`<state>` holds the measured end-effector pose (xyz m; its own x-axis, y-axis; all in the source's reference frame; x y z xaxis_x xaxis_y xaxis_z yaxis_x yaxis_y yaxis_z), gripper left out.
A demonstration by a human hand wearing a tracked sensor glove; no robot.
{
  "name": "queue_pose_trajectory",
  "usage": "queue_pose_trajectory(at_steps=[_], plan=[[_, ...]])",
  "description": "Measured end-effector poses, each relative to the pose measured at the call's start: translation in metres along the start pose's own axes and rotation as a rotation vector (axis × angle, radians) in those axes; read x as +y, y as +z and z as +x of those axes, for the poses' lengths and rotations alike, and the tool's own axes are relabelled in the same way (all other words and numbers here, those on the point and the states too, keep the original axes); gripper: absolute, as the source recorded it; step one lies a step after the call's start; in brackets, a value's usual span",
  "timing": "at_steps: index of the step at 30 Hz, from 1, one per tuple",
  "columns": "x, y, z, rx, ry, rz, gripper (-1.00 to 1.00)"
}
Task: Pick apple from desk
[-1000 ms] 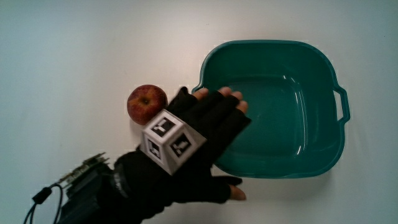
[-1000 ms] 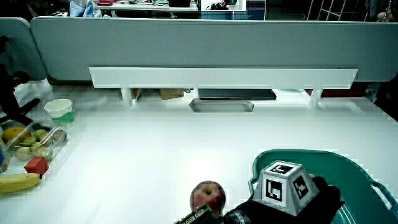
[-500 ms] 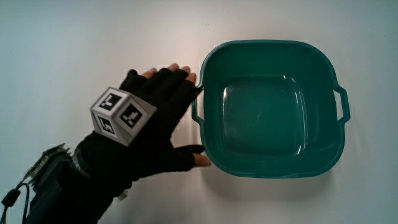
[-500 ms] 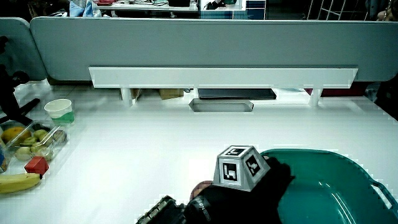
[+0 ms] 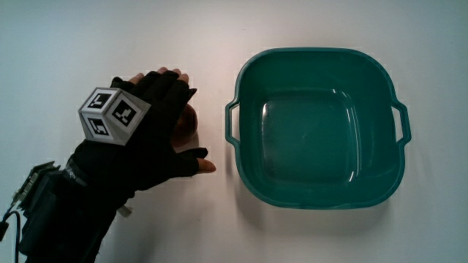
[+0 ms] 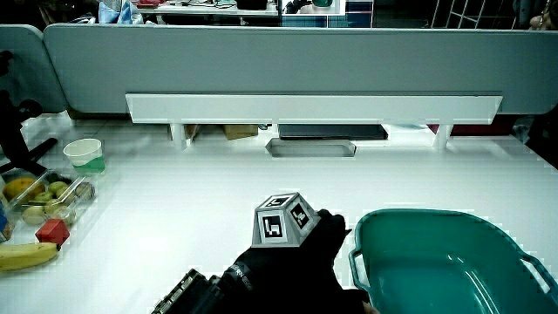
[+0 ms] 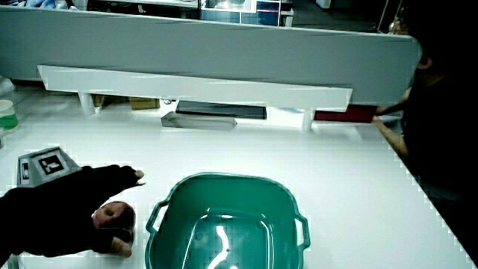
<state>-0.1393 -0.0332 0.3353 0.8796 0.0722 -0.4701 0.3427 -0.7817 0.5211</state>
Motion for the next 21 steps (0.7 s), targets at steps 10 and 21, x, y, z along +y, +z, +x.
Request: queue_pose_trajectory(at_steps=[10, 21], plan=[[0.014, -0.009, -0.026, -0.019, 0.095, -0.049, 0.00], [0.022, -0.015, -0.044, -0.025, 0.150, -0.076, 0.00]])
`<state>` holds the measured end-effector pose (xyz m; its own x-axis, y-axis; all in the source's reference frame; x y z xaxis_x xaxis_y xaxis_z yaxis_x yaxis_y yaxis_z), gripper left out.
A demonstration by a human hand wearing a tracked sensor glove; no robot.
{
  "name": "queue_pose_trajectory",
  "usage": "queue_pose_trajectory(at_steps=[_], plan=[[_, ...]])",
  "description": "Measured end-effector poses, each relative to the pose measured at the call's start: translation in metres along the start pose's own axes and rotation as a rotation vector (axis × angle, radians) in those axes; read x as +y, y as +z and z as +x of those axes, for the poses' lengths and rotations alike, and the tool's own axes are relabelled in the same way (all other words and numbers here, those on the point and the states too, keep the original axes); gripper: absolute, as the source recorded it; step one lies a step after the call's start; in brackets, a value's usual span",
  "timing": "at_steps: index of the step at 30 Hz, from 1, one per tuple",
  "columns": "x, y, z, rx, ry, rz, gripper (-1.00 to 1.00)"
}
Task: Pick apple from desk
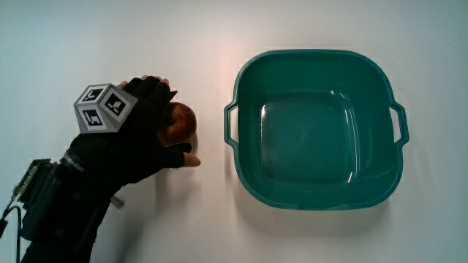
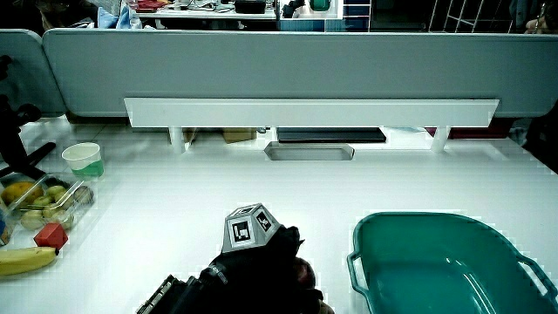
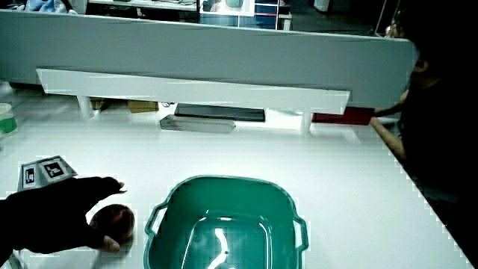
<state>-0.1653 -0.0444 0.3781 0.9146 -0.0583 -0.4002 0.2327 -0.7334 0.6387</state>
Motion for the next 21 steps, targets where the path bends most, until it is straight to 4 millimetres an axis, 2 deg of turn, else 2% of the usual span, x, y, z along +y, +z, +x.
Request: queue_pose_trajectory(at_steps=[17, 21], plan=[[0.0069, -0.0033, -0.0037, 0.010, 0.007, 0.020, 0.00], [0.0066, -0.0030, -0.0030, 0.009, 0.001, 0.041, 0.12]])
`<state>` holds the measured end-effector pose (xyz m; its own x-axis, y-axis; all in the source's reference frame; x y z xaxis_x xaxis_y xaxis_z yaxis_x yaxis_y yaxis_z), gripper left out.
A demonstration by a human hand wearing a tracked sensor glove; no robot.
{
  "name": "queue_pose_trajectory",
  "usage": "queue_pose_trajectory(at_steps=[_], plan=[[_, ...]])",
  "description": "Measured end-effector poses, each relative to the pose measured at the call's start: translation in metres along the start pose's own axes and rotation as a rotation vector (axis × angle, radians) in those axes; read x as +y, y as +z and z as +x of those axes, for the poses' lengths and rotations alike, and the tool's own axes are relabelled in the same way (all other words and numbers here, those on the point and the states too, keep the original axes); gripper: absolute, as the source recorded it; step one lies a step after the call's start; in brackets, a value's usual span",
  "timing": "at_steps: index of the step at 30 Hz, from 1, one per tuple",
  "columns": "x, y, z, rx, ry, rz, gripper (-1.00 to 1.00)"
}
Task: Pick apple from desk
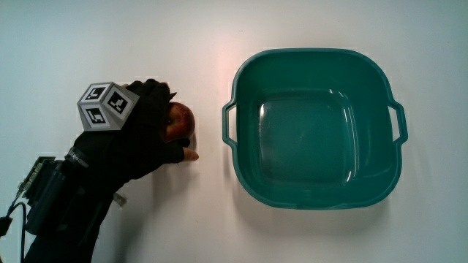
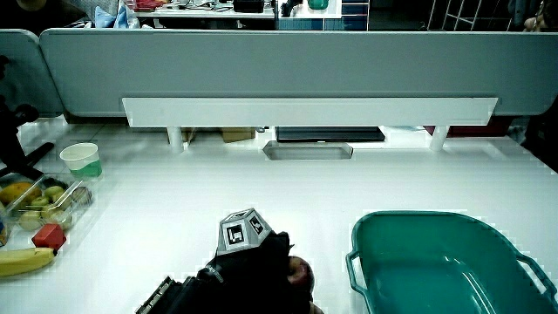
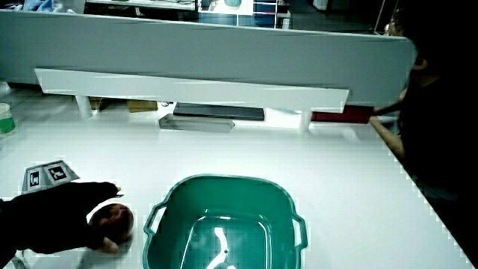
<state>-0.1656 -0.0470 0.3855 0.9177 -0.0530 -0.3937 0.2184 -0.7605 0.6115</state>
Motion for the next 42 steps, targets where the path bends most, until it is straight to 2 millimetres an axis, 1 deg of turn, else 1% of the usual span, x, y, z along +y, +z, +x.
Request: queue_pose_trajectory(at_steps=[11, 26, 29, 34, 42], plan=[[0.003, -0.001, -0.002, -0.003, -0.010, 0.024, 0.45], [0.000, -0.003, -0.002, 0.007, -0.039, 0.075, 0.91], [0.000, -0.005, -0.004, -0.006, -0.067, 0.095, 1.00], [-0.006, 0.001, 0.000, -0.010, -0.097, 0.124, 1.00], [-0.020, 0.016, 0.019, 0.004, -0.148, 0.157, 1.00]])
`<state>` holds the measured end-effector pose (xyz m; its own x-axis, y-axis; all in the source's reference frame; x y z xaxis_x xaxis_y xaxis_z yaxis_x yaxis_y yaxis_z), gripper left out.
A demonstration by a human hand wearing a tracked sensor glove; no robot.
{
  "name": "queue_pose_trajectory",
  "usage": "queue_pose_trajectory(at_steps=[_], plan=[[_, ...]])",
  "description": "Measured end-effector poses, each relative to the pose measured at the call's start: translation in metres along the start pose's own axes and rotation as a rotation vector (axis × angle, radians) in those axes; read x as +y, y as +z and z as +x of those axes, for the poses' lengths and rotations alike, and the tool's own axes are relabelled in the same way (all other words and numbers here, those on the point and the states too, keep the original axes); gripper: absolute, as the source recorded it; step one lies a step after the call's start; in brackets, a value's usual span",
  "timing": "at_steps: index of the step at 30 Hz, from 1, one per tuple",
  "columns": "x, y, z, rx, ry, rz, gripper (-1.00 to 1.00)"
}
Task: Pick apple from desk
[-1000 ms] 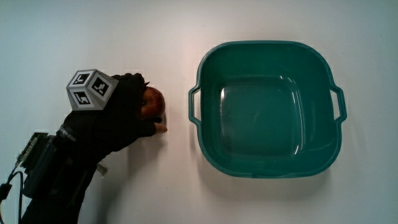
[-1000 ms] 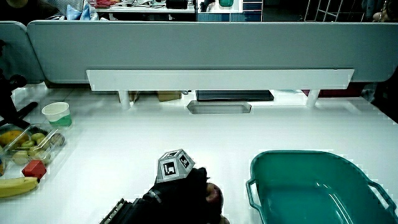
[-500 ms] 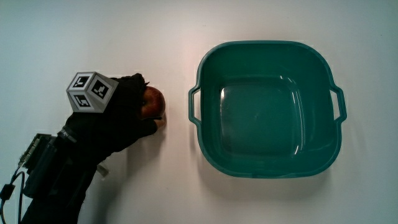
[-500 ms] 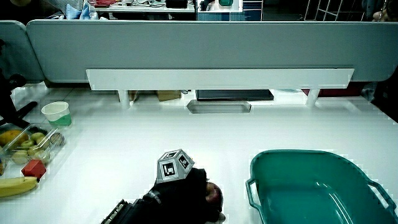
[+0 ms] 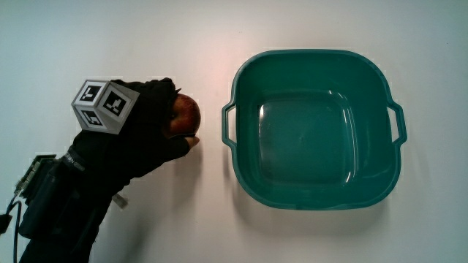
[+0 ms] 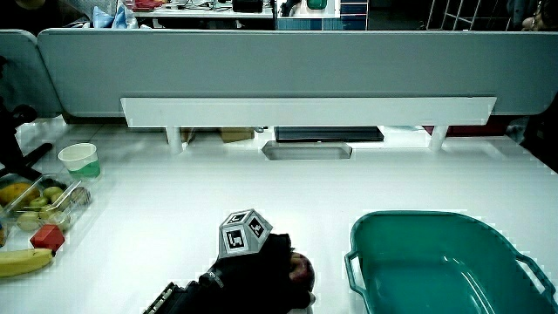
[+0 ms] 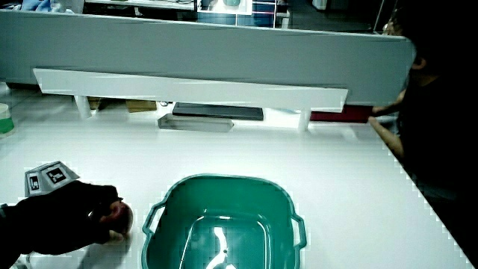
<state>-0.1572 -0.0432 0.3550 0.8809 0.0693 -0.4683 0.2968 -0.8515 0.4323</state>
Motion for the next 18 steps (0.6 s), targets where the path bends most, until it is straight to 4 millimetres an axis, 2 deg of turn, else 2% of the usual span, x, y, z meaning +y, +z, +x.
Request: queue_pose_trajectory(at_steps=[5, 12, 13, 15, 17, 18], plan=[[-0.004, 0.010, 0.016, 0.022, -0.037, 0.016, 1.00], [-0.002, 0.015, 0.038, -0.046, -0.143, 0.047, 1.00], [-0.004, 0.019, 0.047, 0.029, -0.185, 0.071, 1.00], [-0.007, 0.023, 0.057, 0.043, -0.179, 0.069, 1.00], [-0.004, 0.017, 0.056, -0.051, -0.192, 0.062, 1.00], [-0.005, 0.022, 0.064, 0.056, -0.254, 0.092, 1.00]])
